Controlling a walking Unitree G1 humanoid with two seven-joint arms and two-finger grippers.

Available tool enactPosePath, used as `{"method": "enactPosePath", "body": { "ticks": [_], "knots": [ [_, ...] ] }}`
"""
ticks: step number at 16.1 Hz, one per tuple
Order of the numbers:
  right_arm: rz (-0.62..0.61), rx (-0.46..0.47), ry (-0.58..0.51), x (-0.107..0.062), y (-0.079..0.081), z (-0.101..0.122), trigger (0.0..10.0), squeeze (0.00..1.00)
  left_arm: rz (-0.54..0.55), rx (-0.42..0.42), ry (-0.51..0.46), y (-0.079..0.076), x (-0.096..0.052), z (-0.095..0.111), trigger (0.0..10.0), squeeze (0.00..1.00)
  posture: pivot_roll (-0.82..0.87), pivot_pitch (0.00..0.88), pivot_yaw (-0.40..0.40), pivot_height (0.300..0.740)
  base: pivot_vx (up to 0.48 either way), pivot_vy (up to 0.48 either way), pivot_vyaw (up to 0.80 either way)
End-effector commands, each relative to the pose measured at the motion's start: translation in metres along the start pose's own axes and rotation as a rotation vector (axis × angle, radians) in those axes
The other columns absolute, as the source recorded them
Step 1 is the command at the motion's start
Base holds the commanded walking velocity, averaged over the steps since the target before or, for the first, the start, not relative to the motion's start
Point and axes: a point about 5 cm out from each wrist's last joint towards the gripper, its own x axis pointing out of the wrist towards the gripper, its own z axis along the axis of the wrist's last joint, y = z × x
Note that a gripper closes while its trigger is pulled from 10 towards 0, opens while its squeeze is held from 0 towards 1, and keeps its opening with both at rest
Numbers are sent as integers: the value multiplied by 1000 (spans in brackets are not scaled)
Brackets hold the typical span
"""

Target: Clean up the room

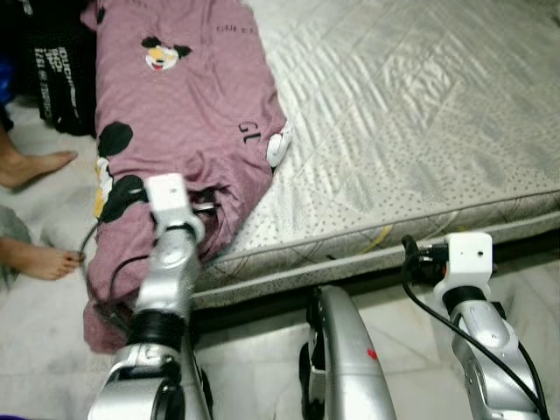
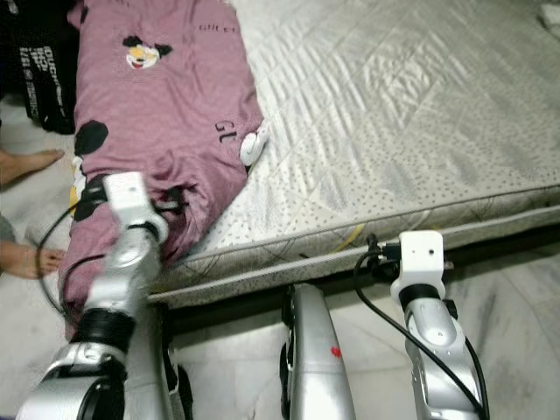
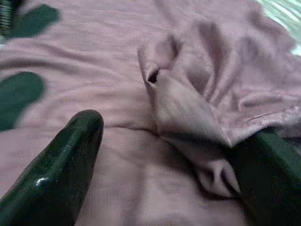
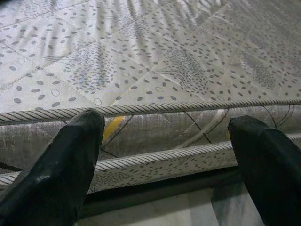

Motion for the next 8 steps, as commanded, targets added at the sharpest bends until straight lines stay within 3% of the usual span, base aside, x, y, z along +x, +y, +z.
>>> {"method": "enactPosePath", "body": {
  "ticks": [1,4,5,6,7,8],
  "knots": [
    [-19,-5,20,-3,-4,-3,10000,0,-109,66,84,-20,0,-17,10000,0,-129,240,-28,522,0,0,0],
    [-13,-12,21,4,0,-2,10000,0,-267,256,75,-50,9,-11,10000,0,-108,212,-30,522,0,0,0],
    [-9,-10,15,7,3,-1,10000,0,-403,357,78,-71,5,-14,10000,0,-104,205,-28,522,0,0,0],
    [-8,-8,12,9,4,0,10000,0,-445,387,94,-77,3,-18,10000,0,-102,201,-27,522,0,0,0],
    [-3,-4,5,12,8,2,10000,0,-608,500,112,-99,-9,-32,10000,0,-97,191,-23,522,0,0,0],
    [-4,-2,4,14,9,3,10000,0,-680,525,120,-108,-16,-39,10000,0,-94,183,-18,522,0,0,0]
  ]
}}
